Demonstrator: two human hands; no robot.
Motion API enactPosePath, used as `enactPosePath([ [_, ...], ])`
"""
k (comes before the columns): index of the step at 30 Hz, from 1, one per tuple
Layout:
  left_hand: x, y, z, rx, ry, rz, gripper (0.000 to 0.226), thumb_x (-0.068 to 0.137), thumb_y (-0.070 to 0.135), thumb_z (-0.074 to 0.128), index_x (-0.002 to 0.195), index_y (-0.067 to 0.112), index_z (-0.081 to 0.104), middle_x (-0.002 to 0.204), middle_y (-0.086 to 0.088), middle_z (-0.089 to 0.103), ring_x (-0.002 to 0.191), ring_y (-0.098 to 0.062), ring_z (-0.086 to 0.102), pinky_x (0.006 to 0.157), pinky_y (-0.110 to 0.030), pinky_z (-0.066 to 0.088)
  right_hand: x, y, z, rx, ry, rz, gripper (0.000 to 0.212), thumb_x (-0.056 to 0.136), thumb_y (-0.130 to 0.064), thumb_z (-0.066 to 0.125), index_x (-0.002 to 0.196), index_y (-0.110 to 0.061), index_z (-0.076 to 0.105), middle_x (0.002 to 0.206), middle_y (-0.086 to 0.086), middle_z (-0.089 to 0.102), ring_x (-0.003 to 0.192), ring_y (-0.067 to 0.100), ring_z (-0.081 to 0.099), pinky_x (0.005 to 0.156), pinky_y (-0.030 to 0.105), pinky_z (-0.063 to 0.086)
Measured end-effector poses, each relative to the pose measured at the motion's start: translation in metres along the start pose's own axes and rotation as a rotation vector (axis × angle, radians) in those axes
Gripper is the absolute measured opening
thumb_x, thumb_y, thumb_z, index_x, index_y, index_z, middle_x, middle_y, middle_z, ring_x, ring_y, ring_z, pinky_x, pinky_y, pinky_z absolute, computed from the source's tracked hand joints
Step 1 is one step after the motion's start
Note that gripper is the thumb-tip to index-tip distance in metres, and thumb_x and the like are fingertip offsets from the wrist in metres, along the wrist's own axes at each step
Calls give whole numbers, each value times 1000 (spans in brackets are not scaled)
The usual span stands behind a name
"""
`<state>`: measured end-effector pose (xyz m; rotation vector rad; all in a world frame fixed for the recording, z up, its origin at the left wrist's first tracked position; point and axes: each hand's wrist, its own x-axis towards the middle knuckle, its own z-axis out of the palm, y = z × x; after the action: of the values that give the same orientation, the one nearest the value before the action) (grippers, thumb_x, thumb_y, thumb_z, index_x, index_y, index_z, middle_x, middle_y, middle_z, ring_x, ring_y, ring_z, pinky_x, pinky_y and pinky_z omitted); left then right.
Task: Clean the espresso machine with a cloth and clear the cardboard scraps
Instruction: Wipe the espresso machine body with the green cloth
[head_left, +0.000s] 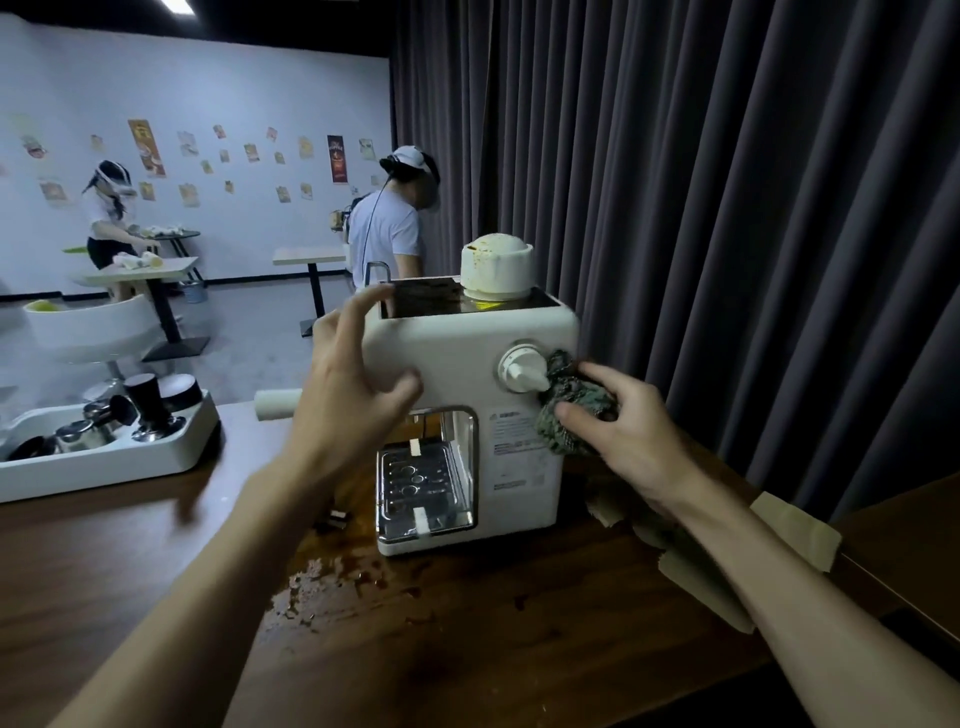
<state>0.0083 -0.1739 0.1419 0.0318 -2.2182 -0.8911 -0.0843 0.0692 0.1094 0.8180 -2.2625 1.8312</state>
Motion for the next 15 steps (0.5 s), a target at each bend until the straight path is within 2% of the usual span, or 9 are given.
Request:
enactPosePath([
  [2, 6, -4, -11, -36, -22, -37, 69, 74, 37, 66, 135, 50, 38, 132, -3, 42, 105, -32, 58, 89, -52, 57, -10, -2, -1, -34, 2, -28, 42, 84, -13, 73, 119, -28, 57, 107, -13, 65, 97, -7, 63, 83, 14, 53],
  [4, 10, -5, -14, 25, -5, -93, 63, 75, 52, 59, 136, 50, 41, 129, -4, 41, 111, -34, 57, 95, -55, 53, -11, -5, -5, -48, 1, -28, 41, 83, -13, 74, 114, -35, 58, 114, -11, 66, 104, -4, 62, 90, 20, 52],
  [6, 10, 4, -7, 182, 56, -137, 54, 84, 58, 52, 137, 45, 49, 129, -10, 39, 124, -36, 44, 108, -50, 41, -8, -7, -9, -16, -33, -8, 53, 83, -13, 74, 129, -29, 53, 130, -5, 60, 120, 4, 56, 103, 29, 47],
  [8, 4, 17, 3, 301, 71, -148, 54, 87, 63, 44, 137, 44, 53, 135, -17, 37, 135, -36, 31, 110, -48, 33, -6, -13, -8, -6, -77, -1, 66, 84, -12, 73, 143, -16, 44, 140, -3, 52, 129, 7, 49, 111, 33, 40],
  [10, 0, 24, 10, 316, 47, -162, 60, 82, 67, 39, 138, 46, 52, 143, -21, 32, 141, -37, 25, 112, -50, 30, -7, -16, -2, -21, -73, -12, 67, 83, -15, 75, 143, -11, 44, 139, -3, 53, 127, 6, 50, 112, 37, 39],
  [12, -1, 22, 13, 270, 31, -154, 60, 81, 67, 41, 136, 45, 53, 149, -23, 28, 145, -38, 20, 115, -52, 28, -12, -19, 3, -48, -41, -17, 73, 79, -29, 78, 142, -12, 46, 138, -4, 55, 126, 6, 52, 111, 39, 41],
  [13, -1, 21, 12, 243, 26, -142, 58, 82, 66, 42, 135, 45, 54, 150, -24, 26, 146, -38, 19, 116, -51, 28, -14, -21, 5, -60, -32, -17, 76, 77, -33, 78, 143, -13, 46, 138, -4, 56, 126, 6, 53, 110, 38, 41],
  [15, -2, 15, 7, 172, 33, -119, 52, 83, 62, 46, 129, 43, 57, 150, -23, 27, 146, -36, 19, 116, -49, 27, -23, -25, 9, -55, -32, -23, 70, 80, -24, 78, 142, -15, 46, 134, -7, 58, 120, -1, 55, 105, 27, 45],
])
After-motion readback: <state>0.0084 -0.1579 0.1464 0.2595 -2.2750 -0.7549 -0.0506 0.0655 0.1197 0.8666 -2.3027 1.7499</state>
